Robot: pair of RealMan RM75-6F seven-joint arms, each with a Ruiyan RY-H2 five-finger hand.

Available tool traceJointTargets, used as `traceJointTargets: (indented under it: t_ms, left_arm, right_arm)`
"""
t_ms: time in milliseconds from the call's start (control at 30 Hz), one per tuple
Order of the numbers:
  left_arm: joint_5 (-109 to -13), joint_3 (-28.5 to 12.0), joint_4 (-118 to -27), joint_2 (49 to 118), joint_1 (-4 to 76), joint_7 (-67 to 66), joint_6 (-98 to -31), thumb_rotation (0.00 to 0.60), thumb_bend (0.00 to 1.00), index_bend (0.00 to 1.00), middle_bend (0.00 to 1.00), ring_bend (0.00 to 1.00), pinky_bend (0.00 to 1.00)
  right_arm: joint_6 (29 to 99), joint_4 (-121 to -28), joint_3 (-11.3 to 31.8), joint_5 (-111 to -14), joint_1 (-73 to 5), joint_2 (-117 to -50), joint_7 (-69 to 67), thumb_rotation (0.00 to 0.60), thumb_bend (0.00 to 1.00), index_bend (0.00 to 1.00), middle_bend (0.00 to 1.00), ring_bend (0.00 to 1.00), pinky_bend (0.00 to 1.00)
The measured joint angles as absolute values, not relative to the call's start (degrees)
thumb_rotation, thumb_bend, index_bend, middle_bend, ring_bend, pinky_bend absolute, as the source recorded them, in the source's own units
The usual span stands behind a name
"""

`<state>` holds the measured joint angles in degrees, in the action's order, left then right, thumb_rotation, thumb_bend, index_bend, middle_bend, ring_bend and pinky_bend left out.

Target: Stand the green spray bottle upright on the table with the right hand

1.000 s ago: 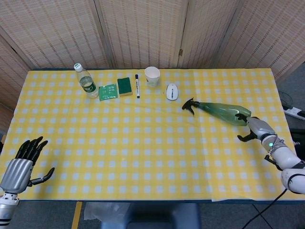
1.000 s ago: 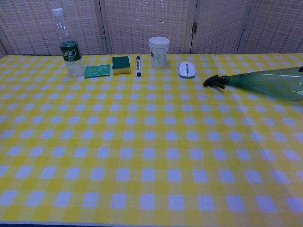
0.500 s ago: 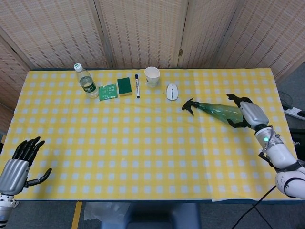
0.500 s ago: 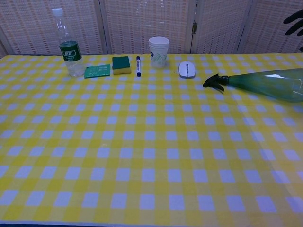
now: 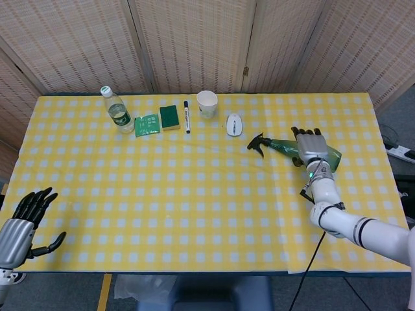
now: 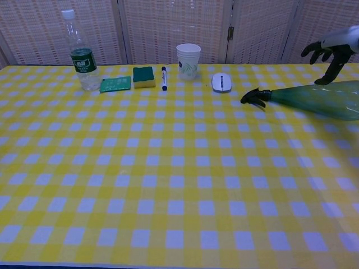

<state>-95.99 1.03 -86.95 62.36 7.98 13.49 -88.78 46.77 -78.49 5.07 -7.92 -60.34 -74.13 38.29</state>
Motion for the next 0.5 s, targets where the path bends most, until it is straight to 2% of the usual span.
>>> traceJointTargets:
  t_ms: [200, 500]
  left_arm:
    - [-95.57, 0.97, -86.8, 62.25, 7.97, 14.09, -88.66, 0.17, 0.35, 0.0, 0.06, 0.0, 0.0]
    - [-94.2, 0.54, -86.15, 62.25, 8.51, 15.35, -87.22, 0.173, 0.35, 0.0, 0.06, 0.0, 0.0]
  right_arm:
    - [45.48, -67.85, 4.12, -3.11, -63.26, -81.82, 42.77, 0.6, 0.42, 0.09, 0.16, 0.12, 0.0]
    - [39.61, -52.66, 4.5, 0.63, -63.82, -90.06, 46.79, 0.6, 0.42, 0.09, 0.16, 0.12, 0.0]
